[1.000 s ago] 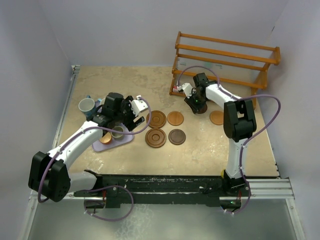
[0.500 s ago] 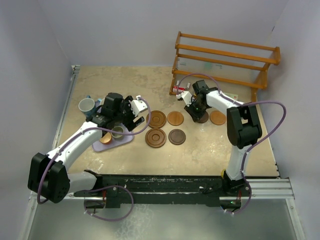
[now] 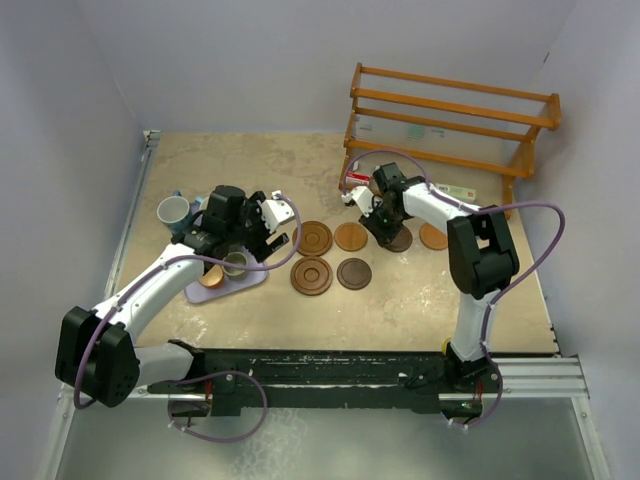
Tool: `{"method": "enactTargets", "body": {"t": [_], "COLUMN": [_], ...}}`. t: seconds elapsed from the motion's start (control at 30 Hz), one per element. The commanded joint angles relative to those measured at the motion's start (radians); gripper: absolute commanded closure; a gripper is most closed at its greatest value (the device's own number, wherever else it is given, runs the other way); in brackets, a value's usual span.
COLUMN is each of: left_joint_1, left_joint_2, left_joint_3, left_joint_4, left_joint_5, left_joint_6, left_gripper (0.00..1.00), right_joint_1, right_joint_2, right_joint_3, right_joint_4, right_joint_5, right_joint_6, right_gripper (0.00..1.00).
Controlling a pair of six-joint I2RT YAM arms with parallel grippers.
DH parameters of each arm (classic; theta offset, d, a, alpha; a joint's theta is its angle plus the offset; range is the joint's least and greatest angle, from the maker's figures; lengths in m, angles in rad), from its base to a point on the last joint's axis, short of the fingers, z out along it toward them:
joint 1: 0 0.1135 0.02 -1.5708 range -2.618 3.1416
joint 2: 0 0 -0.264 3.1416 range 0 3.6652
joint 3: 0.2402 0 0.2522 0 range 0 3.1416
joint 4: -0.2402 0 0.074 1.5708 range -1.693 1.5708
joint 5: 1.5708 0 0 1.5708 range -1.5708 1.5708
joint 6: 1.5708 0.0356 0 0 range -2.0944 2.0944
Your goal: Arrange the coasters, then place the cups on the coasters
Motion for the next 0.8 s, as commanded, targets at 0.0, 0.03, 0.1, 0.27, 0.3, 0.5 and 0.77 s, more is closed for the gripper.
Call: {"method": "enactTargets", "body": {"t": [0.0,0.03,0.1,0.27,0.3,0.5,0.77], "left_joint_1": [0.010,0.010,0.011,0.012,0.012,0.014,0.013], "left_joint_2": [-0.033,-0.034,-0.034,-0.036,-0.036,-0.040,-0.040], "left_joint_3": [-0.006,-0.006,-0.008,-0.010,-0.011,-0.011,-0.011], "left_joint_4": [0.021,0.019,0.018,0.019,0.019,0.018,0.018], "left_joint_5": [0.022,0.023,0.024,0.026,0.026,0.027,0.029], "left_joint_6": [0.017,0.016,0.018,0.020,0.019,0.020,0.021], "left_gripper": [0.22,0.22,0.22,0.22,0.22,0.22,0.22], "right_joint_1": [0.034,0.037,0.043,0.045,0.046,0.043,0.033], "right_joint_2": [0.043,0.045,0.046,0.054,0.055,0.034,-0.053], "right_joint_3": [0.047,0.051,0.055,0.057,0.057,0.061,0.092], "right_joint_4": [-0.035,-0.036,-0.037,-0.053,-0.062,-0.056,-0.082], "right_joint_5": [-0.010,-0.010,-0.009,-0.001,-0.001,0.009,0.003], "right_joint_6": [0.021,0.021,0.023,0.010,0.009,0.012,0.016], "right_gripper": [0.74,0.74,0.75,0.75,0.75,0.72,0.59]}}
